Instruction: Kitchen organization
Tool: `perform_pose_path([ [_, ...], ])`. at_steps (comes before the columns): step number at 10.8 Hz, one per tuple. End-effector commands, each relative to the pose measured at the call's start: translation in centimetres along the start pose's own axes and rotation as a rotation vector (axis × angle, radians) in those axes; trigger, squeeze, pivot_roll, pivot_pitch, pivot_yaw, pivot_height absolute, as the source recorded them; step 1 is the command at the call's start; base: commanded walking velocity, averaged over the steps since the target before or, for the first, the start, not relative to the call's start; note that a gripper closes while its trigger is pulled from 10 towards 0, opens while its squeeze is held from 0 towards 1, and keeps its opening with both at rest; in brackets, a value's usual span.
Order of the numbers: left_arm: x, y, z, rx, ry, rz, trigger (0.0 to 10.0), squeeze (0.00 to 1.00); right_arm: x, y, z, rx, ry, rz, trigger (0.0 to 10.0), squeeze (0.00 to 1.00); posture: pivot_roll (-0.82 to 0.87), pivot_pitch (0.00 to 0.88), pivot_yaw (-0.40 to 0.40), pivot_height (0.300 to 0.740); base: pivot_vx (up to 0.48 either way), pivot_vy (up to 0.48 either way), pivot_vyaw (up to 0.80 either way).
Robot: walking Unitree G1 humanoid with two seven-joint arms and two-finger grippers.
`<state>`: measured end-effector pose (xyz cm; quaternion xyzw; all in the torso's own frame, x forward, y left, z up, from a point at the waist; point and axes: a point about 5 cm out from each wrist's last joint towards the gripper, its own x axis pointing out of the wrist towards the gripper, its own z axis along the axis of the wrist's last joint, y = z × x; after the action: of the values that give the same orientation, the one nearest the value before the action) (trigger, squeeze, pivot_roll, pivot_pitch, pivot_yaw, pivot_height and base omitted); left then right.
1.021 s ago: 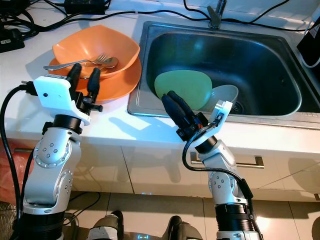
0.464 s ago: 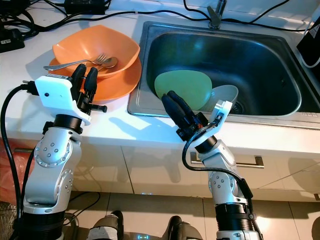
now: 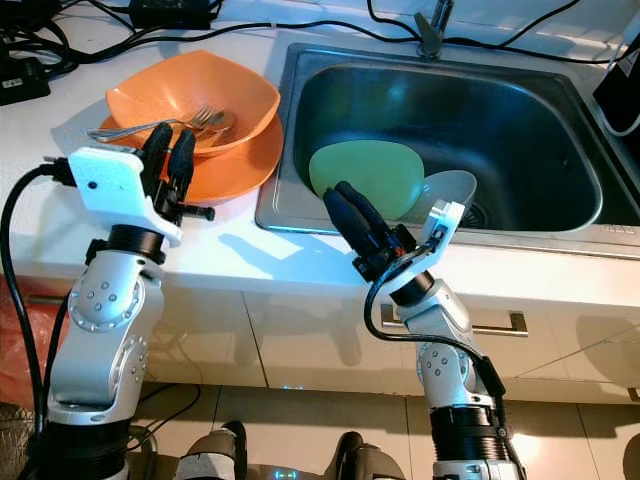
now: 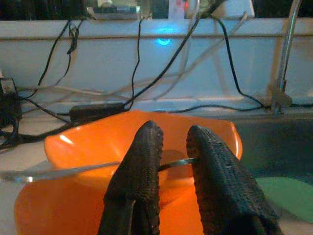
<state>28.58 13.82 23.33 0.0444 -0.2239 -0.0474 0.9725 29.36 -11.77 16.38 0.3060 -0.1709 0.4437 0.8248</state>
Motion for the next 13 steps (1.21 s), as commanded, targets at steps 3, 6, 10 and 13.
perform_pose_path([
  [3, 0.7, -0.4, 2.9, 0.005, -0.135, -0.017, 0.0, 0.0, -0.5, -0.4, -0.2, 0.001, 0.016, -0.023, 10.0, 0.0, 0.22, 0.192, -0.087, 0.74, 0.0, 0.0, 0.0],
  [6, 1.1, -1.1, 4.1, -0.008, -0.179, -0.056, 10.0, 0.0, -0.5, -0.4, -0.2, 0.001, 0.014, -0.024, 10.0, 0.0, 0.22, 0.191, -0.087, 0.74, 0.0, 0.0, 0.0],
  [10, 2.1, -3.7, 6.3, -0.225, -0.255, -0.189, 10.0, 0.0, -0.4, -1.1, -0.4, -0.023, 0.022, -0.081, 10.0, 0.0, 0.22, 0.184, -0.083, 0.74, 0.0, 0.0, 0.0],
  [13, 3.1, -3.7, 5.6, -0.466, -0.226, -0.199, 10.0, 0.0, -0.2, -1.7, -0.1, -0.026, 0.007, -0.126, 10.0, 0.0, 0.21, 0.172, -0.08, 0.74, 0.0, 0.0, 0.0],
])
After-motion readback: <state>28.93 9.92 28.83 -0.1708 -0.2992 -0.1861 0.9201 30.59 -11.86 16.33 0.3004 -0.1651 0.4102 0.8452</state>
